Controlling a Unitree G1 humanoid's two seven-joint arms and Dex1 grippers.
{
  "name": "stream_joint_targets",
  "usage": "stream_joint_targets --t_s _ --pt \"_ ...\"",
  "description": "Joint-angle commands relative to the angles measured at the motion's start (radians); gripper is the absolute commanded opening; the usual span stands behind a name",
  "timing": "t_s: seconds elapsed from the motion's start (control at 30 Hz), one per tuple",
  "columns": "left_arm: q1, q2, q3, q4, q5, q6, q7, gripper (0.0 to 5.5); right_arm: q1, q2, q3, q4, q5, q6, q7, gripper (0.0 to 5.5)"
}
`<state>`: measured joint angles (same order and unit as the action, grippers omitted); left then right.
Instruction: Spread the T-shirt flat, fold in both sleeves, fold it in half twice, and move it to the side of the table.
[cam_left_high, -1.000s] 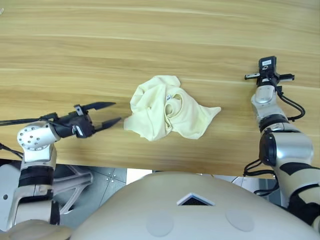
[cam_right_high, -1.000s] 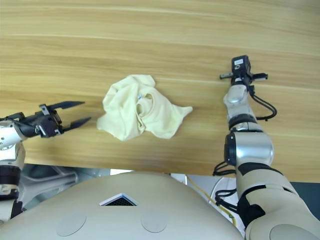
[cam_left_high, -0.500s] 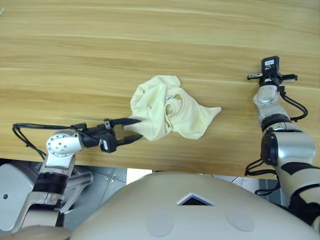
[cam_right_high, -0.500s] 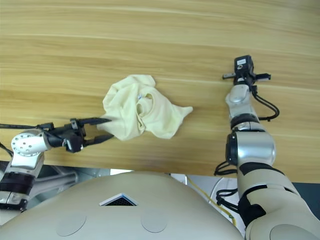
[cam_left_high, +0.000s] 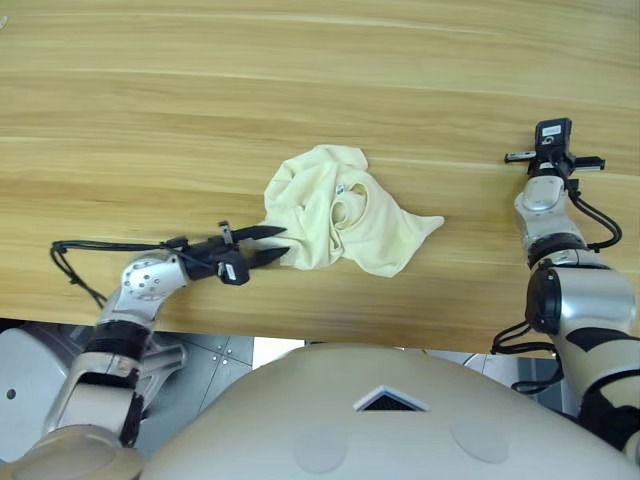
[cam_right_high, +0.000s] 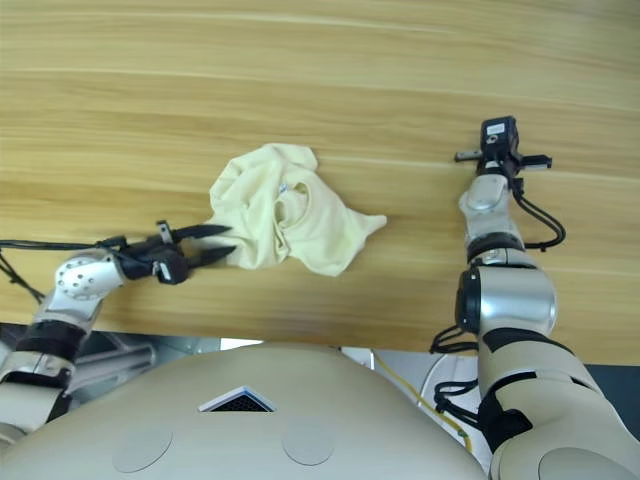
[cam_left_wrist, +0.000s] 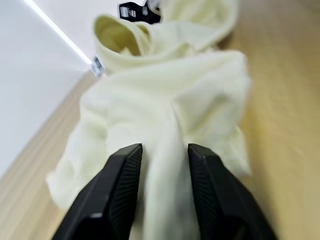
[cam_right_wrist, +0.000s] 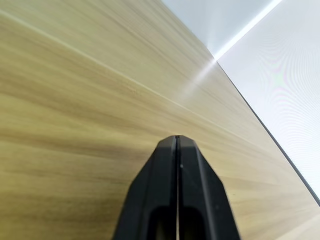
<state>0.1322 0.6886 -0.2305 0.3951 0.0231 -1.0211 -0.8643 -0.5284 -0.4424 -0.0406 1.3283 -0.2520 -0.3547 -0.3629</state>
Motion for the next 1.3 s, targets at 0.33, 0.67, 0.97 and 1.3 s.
stream_joint_targets --t_s 0.33,0.67,0.97,1.3 --pt "0.066 0.104 -0.015 -0.155 -0.201 0.085 -0.084 1.73 0.023 0.012 0.020 0.026 -0.019 0.041 0.003 0.02" --pt "-0.008 0.039 -0.057 -0.119 -0.137 0.106 -0.083 1.73 0.009 0.024 0.024 0.022 -0.018 0.030 0.001 0.02" --pt "-0.048 -0.011 -0.070 -0.078 -0.138 0.106 -0.079 1.73 0.015 0.029 0.027 0.023 -0.020 0.024 0.002 0.02" --pt "-0.069 -0.025 -0.077 -0.022 -0.074 0.133 -0.070 1.13 0.021 0.024 0.016 0.020 -0.010 0.009 -0.002 0.02"
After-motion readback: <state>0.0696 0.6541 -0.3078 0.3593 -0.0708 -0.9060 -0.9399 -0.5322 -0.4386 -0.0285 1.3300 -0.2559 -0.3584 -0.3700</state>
